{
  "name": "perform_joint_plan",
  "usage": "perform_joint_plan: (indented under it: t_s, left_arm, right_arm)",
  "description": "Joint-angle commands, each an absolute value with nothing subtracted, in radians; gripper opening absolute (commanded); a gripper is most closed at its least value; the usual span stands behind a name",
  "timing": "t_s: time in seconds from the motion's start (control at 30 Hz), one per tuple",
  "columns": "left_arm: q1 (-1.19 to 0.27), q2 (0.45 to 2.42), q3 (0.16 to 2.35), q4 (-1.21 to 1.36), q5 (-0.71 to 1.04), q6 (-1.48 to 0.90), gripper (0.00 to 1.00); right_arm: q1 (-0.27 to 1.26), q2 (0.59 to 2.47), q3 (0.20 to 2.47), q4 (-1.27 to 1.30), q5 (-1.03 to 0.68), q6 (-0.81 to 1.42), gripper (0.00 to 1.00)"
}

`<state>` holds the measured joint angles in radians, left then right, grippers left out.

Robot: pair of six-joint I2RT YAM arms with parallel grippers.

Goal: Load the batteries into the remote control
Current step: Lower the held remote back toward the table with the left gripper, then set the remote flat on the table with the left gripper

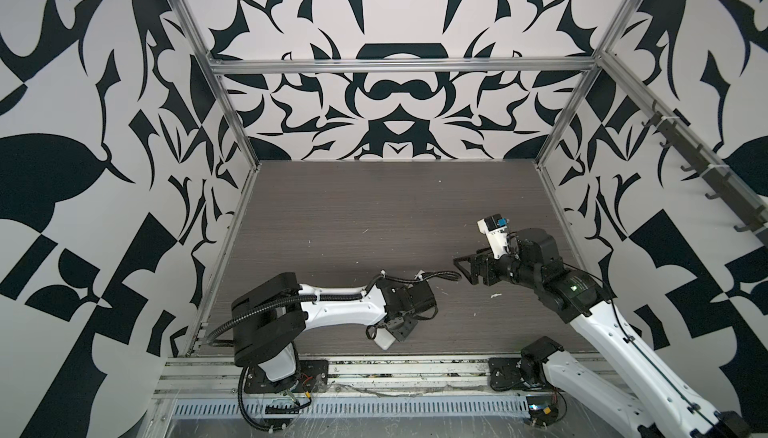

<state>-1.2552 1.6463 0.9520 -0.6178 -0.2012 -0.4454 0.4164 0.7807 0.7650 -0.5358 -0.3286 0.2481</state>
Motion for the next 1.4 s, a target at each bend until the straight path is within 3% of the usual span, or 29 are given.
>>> perform_joint_plan:
  t_s: [0.0,0.13,0.37,0.57,0.73,1.0,1.37]
  left_arm:
    - [-1.264,1.671,0.979,-0.696,-0.252,-0.382,0.51]
    - [-1.269,1.691,0.993,-0.709,-0.267,-0.363,0.58]
    - [-1.269,1.646,0.973,-0.680,-0.241,-0.437,0.94]
    - [-1.277,1.439,0.881,-0.593,-0.181,-0.674,0.94]
    - [-1.371,1.348,0.785,-0.458,-0.146,-0.847,0.92]
    - [-1.428,1.373,0.718,-0.296,-0.072,-0.931,0.92]
    - [-1.405,1.440,0.683,-0.304,-0.036,-0.955,0.91]
  right_arm:
    - [0.396,0.775,0.789,-0.527,-0.351,0.214,0.90]
    - [0.373,0.772,0.788,-0.529,-0.367,0.206,0.89]
    - [0.365,0.765,0.785,-0.517,-0.380,0.213,0.89]
    - [0.365,0.762,0.788,-0.520,-0.387,0.212,0.88]
    - [0.364,0.777,0.777,-0.504,-0.397,0.217,0.89]
    - [0.361,0.801,0.775,-0.489,-0.397,0.218,0.98]
    - [0.357,0.798,0.783,-0.505,-0.378,0.209,0.99]
